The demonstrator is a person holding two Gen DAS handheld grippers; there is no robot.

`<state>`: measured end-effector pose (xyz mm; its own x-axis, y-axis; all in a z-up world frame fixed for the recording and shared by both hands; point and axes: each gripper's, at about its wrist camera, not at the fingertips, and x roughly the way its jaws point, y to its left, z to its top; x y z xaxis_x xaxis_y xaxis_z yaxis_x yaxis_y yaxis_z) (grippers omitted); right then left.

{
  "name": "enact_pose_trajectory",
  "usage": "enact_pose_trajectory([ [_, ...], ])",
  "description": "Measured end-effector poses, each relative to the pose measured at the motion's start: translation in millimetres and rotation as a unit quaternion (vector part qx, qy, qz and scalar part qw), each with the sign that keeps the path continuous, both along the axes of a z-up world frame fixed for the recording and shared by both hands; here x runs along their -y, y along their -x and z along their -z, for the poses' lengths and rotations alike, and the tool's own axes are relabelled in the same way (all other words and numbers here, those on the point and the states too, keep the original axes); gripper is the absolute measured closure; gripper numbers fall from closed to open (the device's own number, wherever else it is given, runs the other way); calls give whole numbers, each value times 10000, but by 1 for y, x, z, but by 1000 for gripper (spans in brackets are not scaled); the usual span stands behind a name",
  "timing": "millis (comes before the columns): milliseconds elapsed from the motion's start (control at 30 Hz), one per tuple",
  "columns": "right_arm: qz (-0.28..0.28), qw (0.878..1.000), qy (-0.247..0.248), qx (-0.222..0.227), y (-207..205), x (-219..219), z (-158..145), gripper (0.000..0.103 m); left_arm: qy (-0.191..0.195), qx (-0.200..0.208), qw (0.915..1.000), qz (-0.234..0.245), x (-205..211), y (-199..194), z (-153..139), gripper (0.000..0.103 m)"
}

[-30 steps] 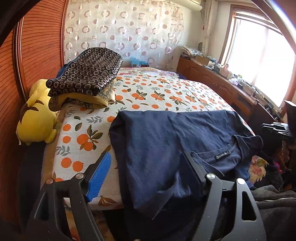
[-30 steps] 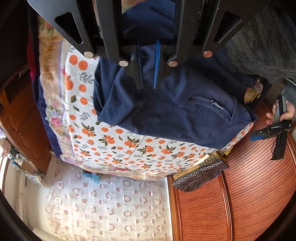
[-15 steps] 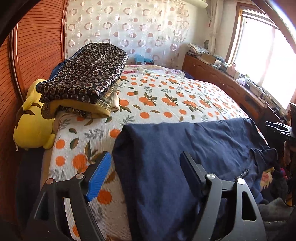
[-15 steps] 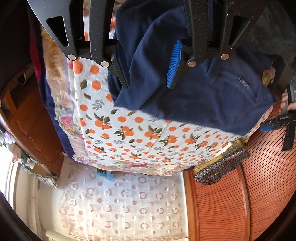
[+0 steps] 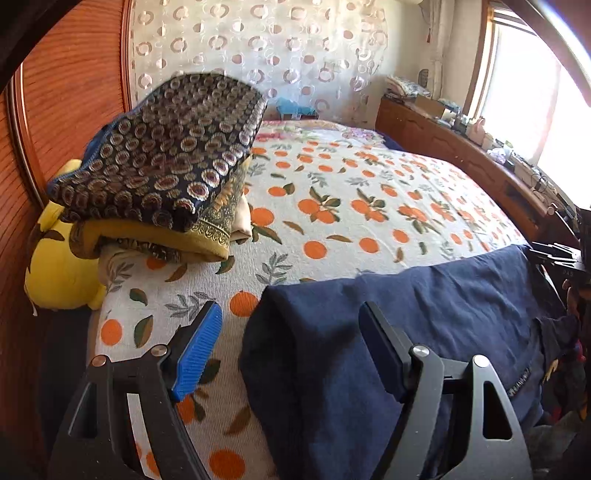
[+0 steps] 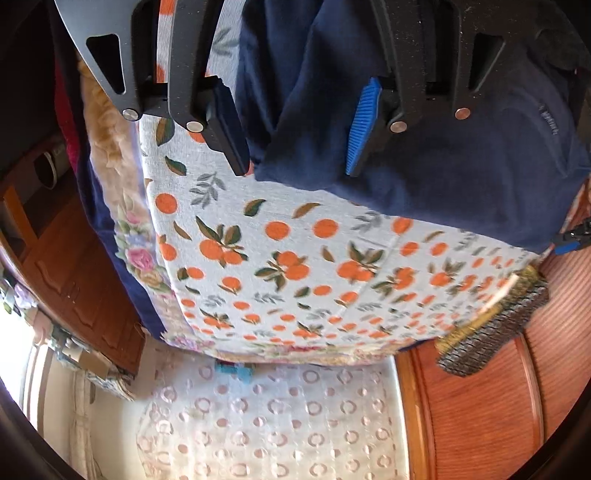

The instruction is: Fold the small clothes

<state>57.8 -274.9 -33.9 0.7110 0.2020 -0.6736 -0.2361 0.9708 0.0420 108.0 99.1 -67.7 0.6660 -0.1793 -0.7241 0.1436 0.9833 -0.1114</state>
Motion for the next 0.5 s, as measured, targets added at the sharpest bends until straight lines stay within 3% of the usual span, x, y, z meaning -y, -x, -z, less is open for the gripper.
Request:
enact_pose_trajectory([
  [233,4,9994,-225,-265,-23,4,12,42,189,-297,9994,47,-1,-10,17,26],
  [367,-68,9996,-201,-171,-21,2,11,42,309,-249,9992,87,-1,-9,18,37],
  [500,-228,9993,-257,-158,-14,3,13,68,339,-267,9990,114,0,-11,17,48],
])
